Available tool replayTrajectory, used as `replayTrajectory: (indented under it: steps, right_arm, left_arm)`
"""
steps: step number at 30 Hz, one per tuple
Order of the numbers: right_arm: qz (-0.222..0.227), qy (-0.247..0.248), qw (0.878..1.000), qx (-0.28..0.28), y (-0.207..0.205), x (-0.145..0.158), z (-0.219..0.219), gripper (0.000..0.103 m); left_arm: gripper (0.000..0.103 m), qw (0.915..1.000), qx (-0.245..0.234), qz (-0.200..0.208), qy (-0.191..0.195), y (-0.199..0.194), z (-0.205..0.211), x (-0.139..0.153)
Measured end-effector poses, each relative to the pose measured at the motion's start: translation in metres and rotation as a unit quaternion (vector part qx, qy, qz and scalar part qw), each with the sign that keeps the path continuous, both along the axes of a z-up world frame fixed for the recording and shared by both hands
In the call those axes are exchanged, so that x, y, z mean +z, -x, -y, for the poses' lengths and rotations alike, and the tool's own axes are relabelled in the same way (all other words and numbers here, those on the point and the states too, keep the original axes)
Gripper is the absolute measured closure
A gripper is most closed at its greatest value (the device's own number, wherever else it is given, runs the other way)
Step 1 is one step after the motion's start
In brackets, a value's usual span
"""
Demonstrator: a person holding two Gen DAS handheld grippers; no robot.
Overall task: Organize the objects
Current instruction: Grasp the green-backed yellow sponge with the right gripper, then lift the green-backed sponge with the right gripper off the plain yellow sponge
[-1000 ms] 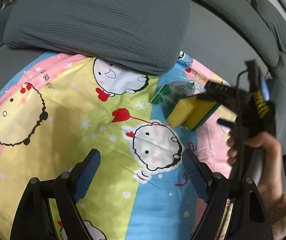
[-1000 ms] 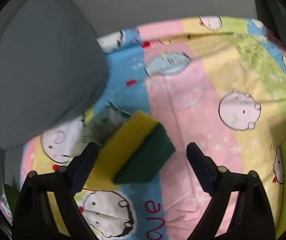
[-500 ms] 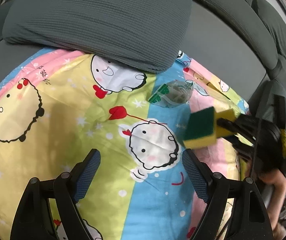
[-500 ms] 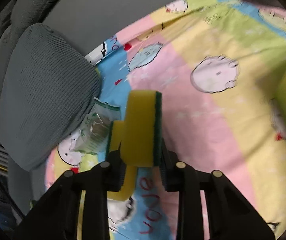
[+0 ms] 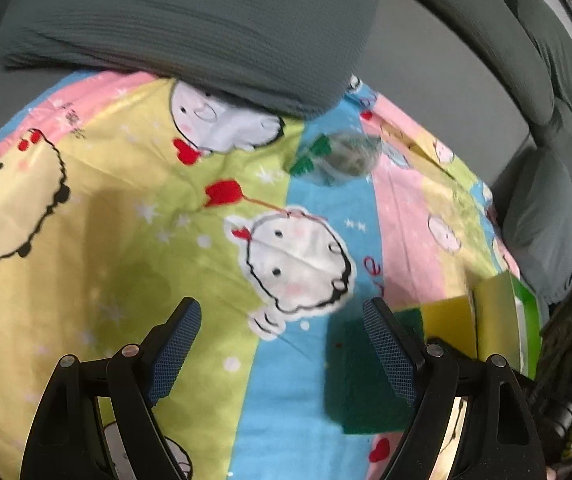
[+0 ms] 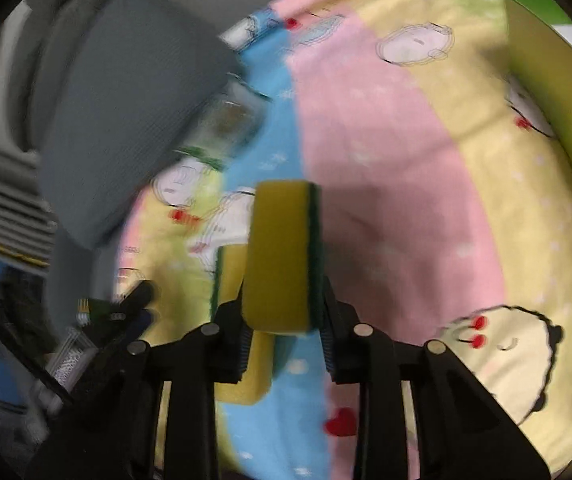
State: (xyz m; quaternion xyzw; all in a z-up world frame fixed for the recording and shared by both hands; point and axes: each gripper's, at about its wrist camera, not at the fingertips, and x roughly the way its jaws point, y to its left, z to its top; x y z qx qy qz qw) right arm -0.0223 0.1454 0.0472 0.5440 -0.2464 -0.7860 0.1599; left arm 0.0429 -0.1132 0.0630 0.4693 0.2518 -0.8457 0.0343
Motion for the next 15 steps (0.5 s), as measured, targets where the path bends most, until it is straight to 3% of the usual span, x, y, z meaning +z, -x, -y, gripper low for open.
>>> replayTrajectory:
  steps: [3,4,8,10,15]
  right_arm:
    - [0.004,0.004,1.000,-0.016,0.003,-0.002,-0.008,0.069]
    - [0.009,-0.001,1.000,-0.017,0.002,-0.001,-0.010,0.062]
    - [0.001,-0.070,0.996,-0.050,0.001,0.007,-0.021,0.044]
    - [-0.018,-0.087,0.994,-0.067,0.004,0.012,-0.029,0.044]
    - [-0.055,-0.070,0.994,-0.061,-0.002,0.028,-0.041,0.044]
  left_arm:
    - [0.019,0.9995,-0.026,0.015,-0.005,0.003,-0.010,-0.006]
    - [0.019,0.9993,-0.033,0.019,-0.007,0.004,-0.012,-0.008]
    - [0.019,0.9975,-0.062,0.032,-0.014,0.007,-0.027,-0.014]
    - [0.019,0.9962,-0.075,0.037,-0.025,0.008,-0.033,-0.016]
    - [0.019,0.9913,-0.111,0.033,-0.062,0.007,-0.046,-0.016]
